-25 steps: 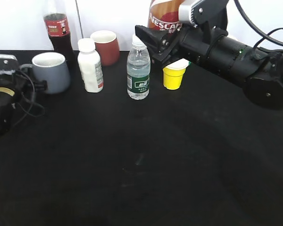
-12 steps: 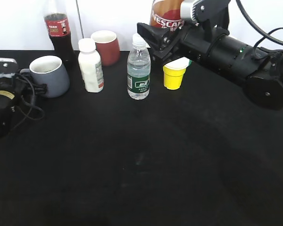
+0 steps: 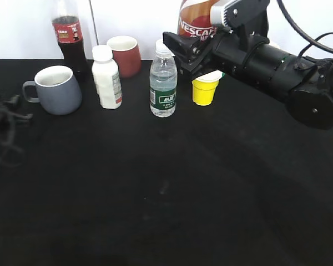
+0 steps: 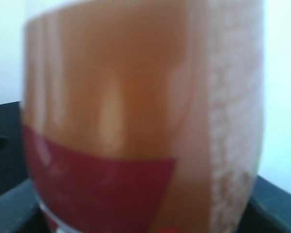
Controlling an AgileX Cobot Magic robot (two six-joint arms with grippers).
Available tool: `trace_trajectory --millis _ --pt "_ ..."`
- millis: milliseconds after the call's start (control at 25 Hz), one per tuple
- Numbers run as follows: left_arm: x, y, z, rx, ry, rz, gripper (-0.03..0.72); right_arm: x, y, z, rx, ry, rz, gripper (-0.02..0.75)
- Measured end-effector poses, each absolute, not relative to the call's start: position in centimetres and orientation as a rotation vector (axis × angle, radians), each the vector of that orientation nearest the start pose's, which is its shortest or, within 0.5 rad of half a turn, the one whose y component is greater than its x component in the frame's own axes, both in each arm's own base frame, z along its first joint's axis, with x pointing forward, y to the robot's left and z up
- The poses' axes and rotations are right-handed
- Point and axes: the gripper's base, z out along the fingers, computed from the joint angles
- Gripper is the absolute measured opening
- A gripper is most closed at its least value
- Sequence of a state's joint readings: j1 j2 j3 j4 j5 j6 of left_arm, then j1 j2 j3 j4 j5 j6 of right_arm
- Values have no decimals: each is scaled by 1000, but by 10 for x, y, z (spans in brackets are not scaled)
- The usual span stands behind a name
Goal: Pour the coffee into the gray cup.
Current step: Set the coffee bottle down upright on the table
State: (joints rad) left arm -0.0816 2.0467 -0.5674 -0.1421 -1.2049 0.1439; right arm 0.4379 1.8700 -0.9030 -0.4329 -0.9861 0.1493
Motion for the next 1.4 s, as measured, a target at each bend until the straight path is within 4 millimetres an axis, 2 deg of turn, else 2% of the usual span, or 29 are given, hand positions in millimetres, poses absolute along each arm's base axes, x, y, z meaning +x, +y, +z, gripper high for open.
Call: trace_trajectory --millis 120,240,320,560,640,680,880,1000,1280,1400 --pt "290 -20 125 75 1720 102 349 333 190 206 -658 1413 559 511" --pt "271 -56 163 171 1599 -14 345 336 187 204 -608 1458 543 511" --pt "263 -70 175 211 1570 -66 345 340 175 210 -586 1497 498 511" --pt "260 -76 179 244 1574 -91 340 373 84 206 -361 1627 279 511" --pt "260 -76 179 247 1578 -92 340 379 62 201 -273 1654 229 511" --pt "260 -76 178 249 1583 -92 340 383 57 187 -247 1685 211 511" --pt "260 -76 178 228 1594 -115 337 392 56 111 -218 1737 220 511" --pt "260 -76 178 211 1599 -135 337 400 56 75 -207 1757 220 511" --pt "259 -78 178 225 1597 -144 337 427 59 34 -203 1734 226 511" --pt "259 -79 176 242 1609 -149 337 428 60 24 -206 1748 228 515"
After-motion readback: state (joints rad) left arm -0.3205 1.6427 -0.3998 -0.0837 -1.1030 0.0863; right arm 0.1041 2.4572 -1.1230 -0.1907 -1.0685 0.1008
